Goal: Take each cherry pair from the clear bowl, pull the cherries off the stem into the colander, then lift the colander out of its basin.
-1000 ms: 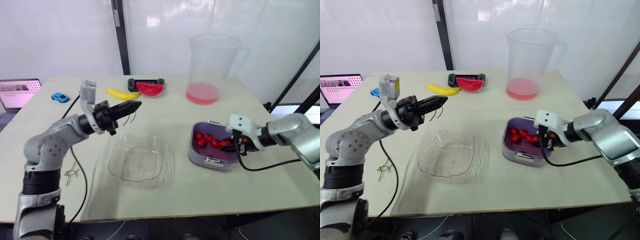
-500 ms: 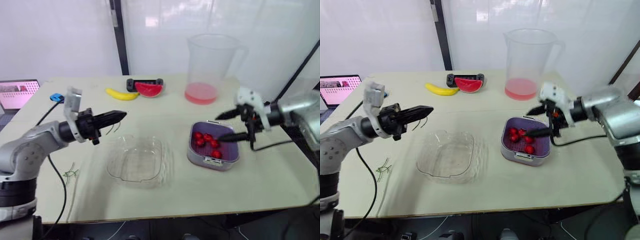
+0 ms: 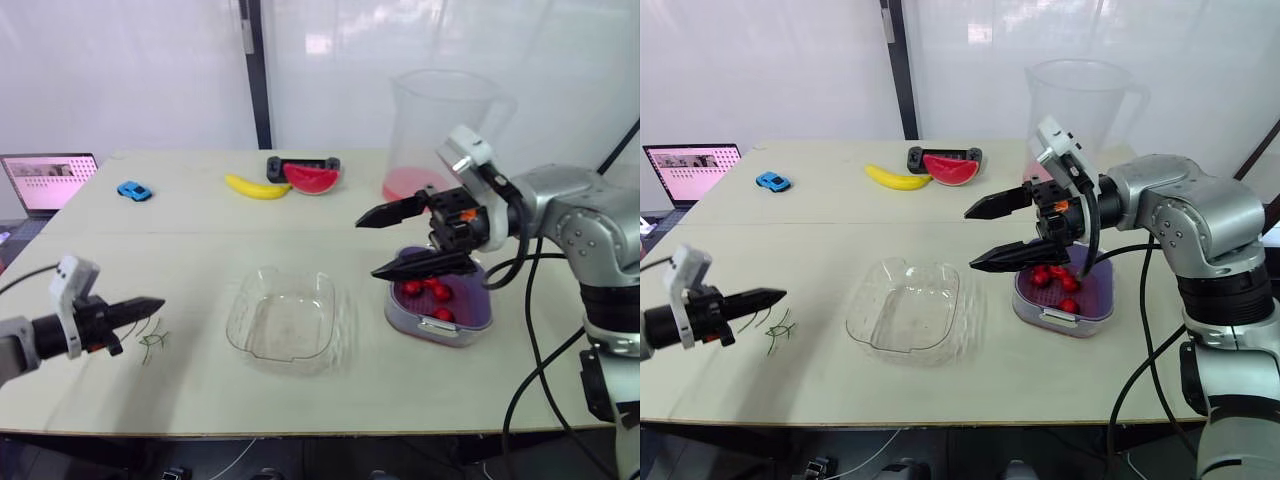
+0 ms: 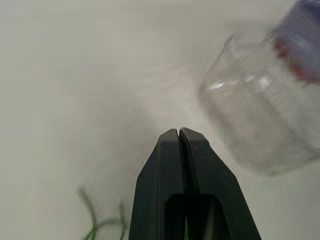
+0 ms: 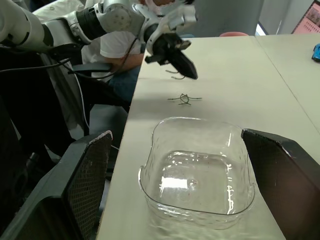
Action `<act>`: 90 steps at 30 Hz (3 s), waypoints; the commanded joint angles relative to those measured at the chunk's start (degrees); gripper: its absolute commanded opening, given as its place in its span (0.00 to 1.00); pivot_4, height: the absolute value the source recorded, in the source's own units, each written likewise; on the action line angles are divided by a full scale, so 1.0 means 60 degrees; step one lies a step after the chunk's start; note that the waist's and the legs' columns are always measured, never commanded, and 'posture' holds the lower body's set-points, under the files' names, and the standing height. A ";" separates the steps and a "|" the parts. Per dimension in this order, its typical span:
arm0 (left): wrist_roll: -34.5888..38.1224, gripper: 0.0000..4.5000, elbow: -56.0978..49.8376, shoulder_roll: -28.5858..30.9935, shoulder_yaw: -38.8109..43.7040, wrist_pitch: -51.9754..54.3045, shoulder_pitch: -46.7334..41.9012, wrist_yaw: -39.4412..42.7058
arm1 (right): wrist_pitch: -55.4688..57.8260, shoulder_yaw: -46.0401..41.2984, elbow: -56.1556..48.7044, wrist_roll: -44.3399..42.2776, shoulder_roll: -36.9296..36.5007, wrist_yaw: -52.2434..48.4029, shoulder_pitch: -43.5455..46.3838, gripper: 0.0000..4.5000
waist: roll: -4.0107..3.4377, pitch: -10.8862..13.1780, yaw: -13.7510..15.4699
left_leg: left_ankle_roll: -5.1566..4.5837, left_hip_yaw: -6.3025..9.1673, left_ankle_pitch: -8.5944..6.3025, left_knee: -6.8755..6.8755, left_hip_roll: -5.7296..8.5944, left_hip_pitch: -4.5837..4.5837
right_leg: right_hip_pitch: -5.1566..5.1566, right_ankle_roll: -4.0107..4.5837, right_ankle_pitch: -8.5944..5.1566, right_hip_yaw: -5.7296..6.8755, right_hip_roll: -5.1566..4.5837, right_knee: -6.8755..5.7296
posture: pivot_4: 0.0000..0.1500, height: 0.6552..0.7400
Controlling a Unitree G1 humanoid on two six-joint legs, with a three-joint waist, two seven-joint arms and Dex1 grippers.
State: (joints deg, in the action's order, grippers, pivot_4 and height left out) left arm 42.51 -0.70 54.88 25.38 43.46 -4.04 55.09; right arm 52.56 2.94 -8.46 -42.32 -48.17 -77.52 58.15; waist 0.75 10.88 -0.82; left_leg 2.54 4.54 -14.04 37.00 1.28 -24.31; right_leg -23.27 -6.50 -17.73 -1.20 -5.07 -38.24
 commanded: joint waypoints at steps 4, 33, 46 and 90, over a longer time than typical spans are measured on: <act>-0.0314 0.18 0.0089 -0.0166 -0.0005 -0.0164 0.0224 0.0058 | 0.0161 -0.0363 -0.0542 -0.0278 -0.0180 0.0300 -0.0058 1.00 | 0.0001 0.0000 -0.0022 | 0.0000 0.0000 0.0000 0.0000 -0.0004 0.0000 | -0.0004 0.0000 0.0000 0.0001 0.0003 -0.0004 | 1.00 1.00; 0.1821 0.99 -0.1095 0.0684 -0.1052 0.0080 -0.4619 0.3459 | 0.2074 -0.2193 -0.1762 -0.0955 -0.1896 0.2646 -0.1576 1.00 | -0.0001 0.0003 -0.0031 | -0.0003 -0.0018 -0.0001 0.0003 0.0004 -0.0007 | -0.0006 0.0000 0.0000 0.0006 0.0012 -0.0011 | 1.00 1.00; 0.0282 0.99 0.0379 -0.1663 -0.4188 -0.0543 -0.7670 0.4183 | 0.5302 -0.8631 -0.4442 -0.0669 -0.4184 0.2870 -0.7996 1.00 | 0.0004 0.0000 -0.0002 | -0.0030 -0.0045 -0.0015 0.0024 0.0021 -0.0011 | 0.0005 -0.0002 0.0000 0.0004 0.0030 -0.0018 | 1.00 1.00; 0.0380 1.00 -0.2136 -0.2301 -0.3133 -0.0707 -0.5459 0.1877 | 0.1656 0.2781 -0.3643 0.2928 -0.3613 0.4380 -0.3238 0.60 | -0.0002 -0.0001 -0.0019 | -0.0033 -0.0004 -0.0017 0.0030 0.0003 0.0023 | 0.0042 -0.0003 -0.0001 -0.0001 0.0024 0.0001 | 1.00 1.00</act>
State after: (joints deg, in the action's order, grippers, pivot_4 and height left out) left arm 44.32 -11.66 40.23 5.40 39.41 -36.57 66.71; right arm 63.47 19.67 -30.54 -26.55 -70.03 -50.18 37.21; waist 0.74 10.87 -0.93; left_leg 2.35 4.52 -14.14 37.18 1.30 -24.17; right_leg -23.02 -6.52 -17.74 -1.21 -4.93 -38.23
